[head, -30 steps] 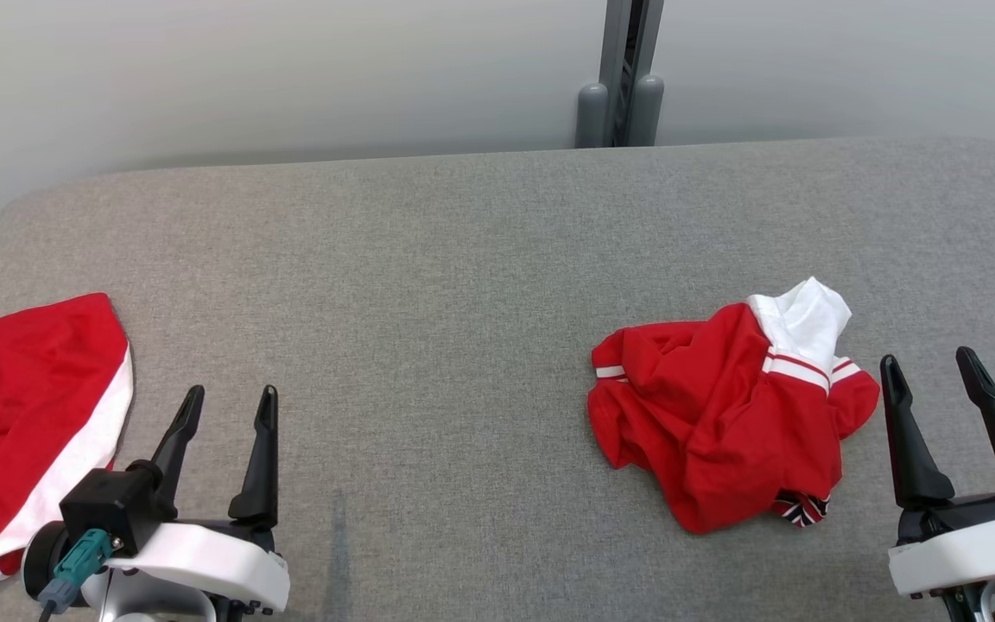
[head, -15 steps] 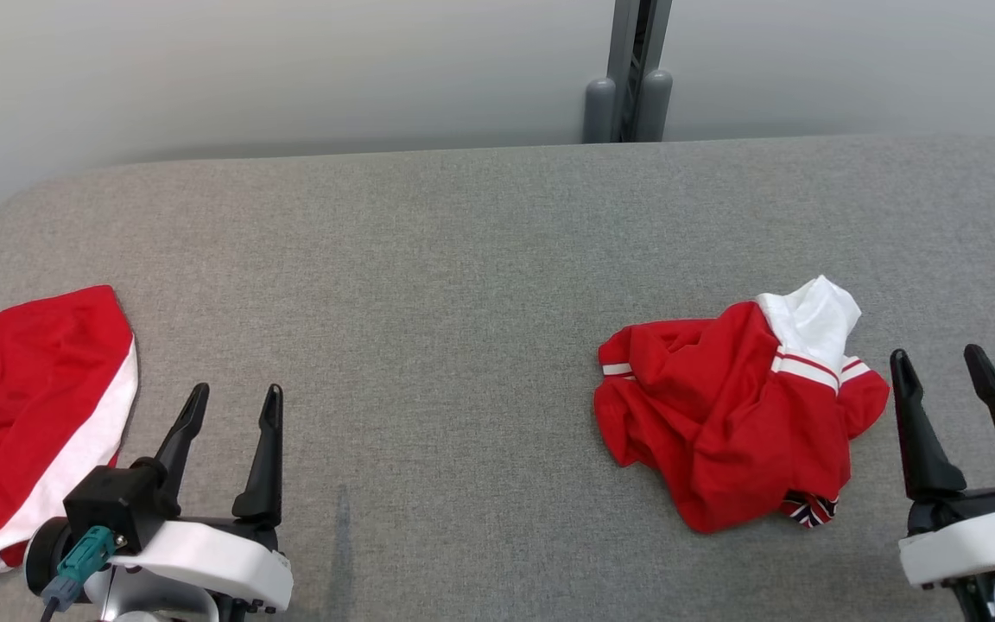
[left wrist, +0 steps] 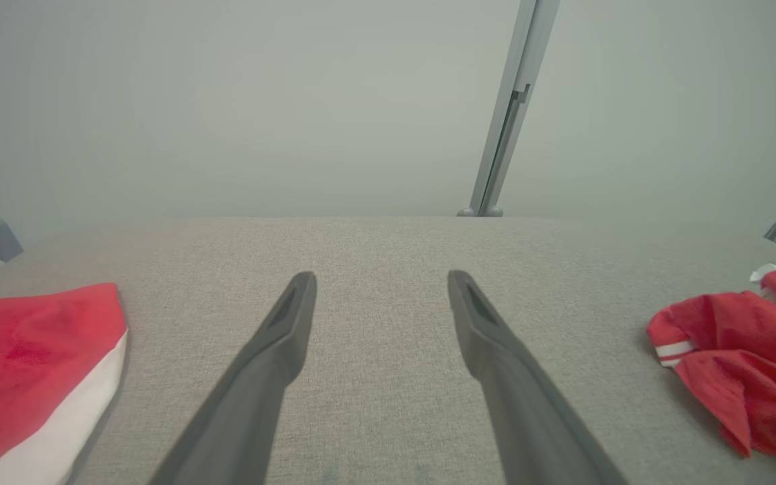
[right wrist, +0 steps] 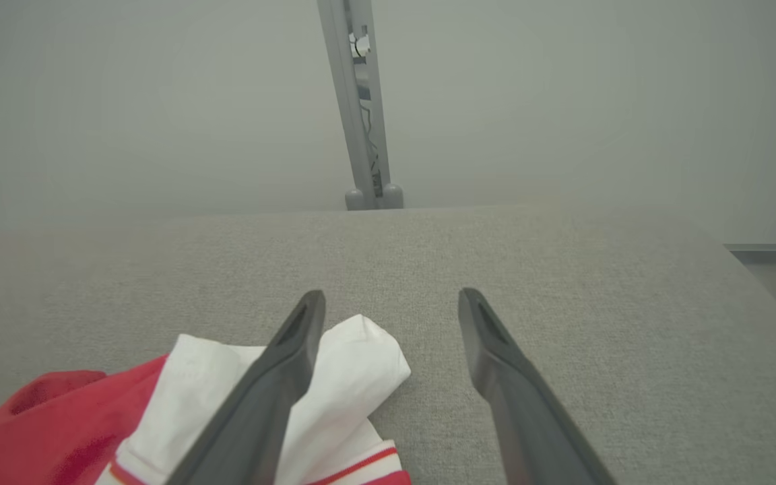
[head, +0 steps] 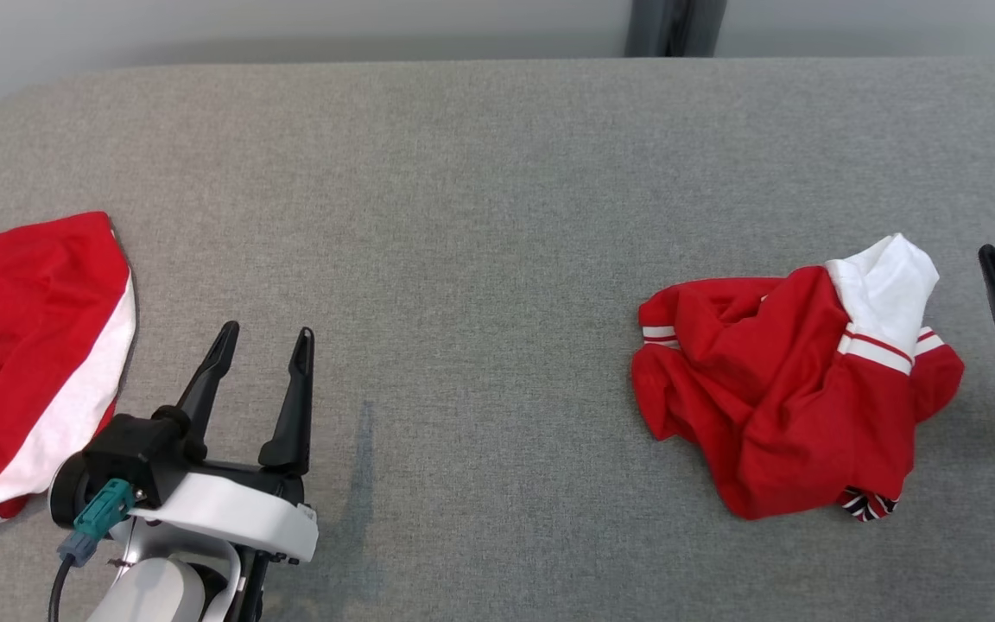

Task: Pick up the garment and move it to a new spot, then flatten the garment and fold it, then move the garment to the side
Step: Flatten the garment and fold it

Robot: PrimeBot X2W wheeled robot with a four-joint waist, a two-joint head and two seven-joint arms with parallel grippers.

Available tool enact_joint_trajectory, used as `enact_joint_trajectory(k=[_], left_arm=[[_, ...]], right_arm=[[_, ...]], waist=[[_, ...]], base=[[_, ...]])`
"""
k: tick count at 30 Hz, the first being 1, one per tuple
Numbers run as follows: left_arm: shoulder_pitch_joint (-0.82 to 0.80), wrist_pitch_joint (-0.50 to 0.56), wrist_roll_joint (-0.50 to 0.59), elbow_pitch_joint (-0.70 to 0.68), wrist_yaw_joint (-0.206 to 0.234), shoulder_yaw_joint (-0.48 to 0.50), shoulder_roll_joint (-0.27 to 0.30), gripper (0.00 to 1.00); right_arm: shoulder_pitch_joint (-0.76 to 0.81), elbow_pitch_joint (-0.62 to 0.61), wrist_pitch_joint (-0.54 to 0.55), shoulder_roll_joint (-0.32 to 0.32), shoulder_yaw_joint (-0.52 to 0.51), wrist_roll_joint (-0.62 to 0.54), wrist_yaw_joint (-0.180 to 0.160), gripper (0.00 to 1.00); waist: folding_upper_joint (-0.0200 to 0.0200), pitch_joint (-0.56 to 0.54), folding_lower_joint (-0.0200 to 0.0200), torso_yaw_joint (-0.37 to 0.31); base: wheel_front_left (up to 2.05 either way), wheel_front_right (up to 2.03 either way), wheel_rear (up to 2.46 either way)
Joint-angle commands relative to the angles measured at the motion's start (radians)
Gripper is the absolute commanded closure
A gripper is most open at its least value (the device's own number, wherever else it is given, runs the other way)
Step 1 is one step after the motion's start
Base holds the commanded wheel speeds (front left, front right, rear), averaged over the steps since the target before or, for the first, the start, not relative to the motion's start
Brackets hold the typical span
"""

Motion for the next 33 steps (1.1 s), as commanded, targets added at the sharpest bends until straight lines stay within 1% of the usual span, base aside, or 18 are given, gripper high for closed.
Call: enact_joint_trajectory(k=[1,3,8,12,15,16,17,18,22,26,29,33], left_arm=[[-0.024,-0.007,0.009,0.005,-0.007,-0.002,-0.001,0.0],[-0.039,-0.011,0.009,0.011,-0.015,-0.007,-0.008,0.0],[-0.064,-0.024,0.004,0.029,-0.024,-0.014,-0.02,0.0],[-0.073,-0.03,0.002,0.043,-0.028,-0.016,-0.025,0.0],[-0.081,-0.036,0.001,0.05,-0.03,-0.018,-0.029,0.0],[-0.082,-0.035,0.001,0.052,-0.03,-0.019,-0.031,0.0],[-0.083,-0.037,0.002,0.054,-0.029,-0.019,-0.031,0.0],[-0.084,-0.038,0.002,0.056,-0.029,-0.02,-0.032,0.0],[-0.084,-0.042,0.002,0.061,-0.024,-0.02,-0.033,0.0],[-0.079,-0.046,0.001,0.064,-0.019,-0.018,-0.033,0.0],[-0.077,-0.047,0.001,0.064,-0.017,-0.019,-0.03,0.0],[-0.073,-0.044,0.001,0.061,-0.014,-0.018,-0.025,0.0]], right_arm=[[-0.031,0.031,0.019,-0.024,0.027,0.024,0.0,0.0],[-0.076,0.073,0.055,-0.062,0.082,0.054,0.0,0.0],[-0.157,0.152,0.125,-0.12,0.2,0.129,0.0,0.0],[-0.192,0.208,0.168,-0.142,0.267,0.179,0.0,0.0],[-0.205,0.232,0.202,-0.148,0.306,0.23,0.0,0.0],[-0.207,0.238,0.207,-0.153,0.316,0.244,0.0,0.55],[-0.212,0.24,0.202,-0.157,0.32,0.257,0.0,0.89],[-0.211,0.247,0.206,-0.159,0.327,0.273,0.0,1.0],[-0.214,0.226,0.162,-0.167,0.331,0.328,0.0,1.0],[-0.217,0.171,0.076,-0.175,0.322,0.362,0.0,1.0],[-0.233,0.111,-0.007,-0.185,0.316,0.35,0.0,1.0],[-0.277,0.039,-0.109,-0.163,0.319,0.313,0.0,1.0]], waist=[[0.0,0.035,0.0,0.02],[0.0,0.056,0.0,0.029],[0.0,0.088,0.0,0.042],[0.0,0.1,0.0,0.048],[0.0,0.104,0.0,0.049],[0.0,0.105,0.0,0.049],[0.0,0.107,0.0,0.048],[0.0,0.108,0.0,0.048],[0.0,0.108,0.0,0.041],[0.0,0.097,0.0,0.028],[0.0,0.086,0.0,0.016],[0.0,0.07,0.0,-0.003]], base=[[0.0,0.0,0.0],[0.0,0.0,0.0],[0.0,0.0,0.0],[0.0,0.0,0.0],[0.0,0.0,0.0],[0.0,0.0,0.0],[0.0,0.0,0.0],[0.0,0.0,0.0],[0.0,0.0,0.0],[0.0,0.0,0.0],[0.0,0.0,0.0],[0.0,0.0,0.0]])
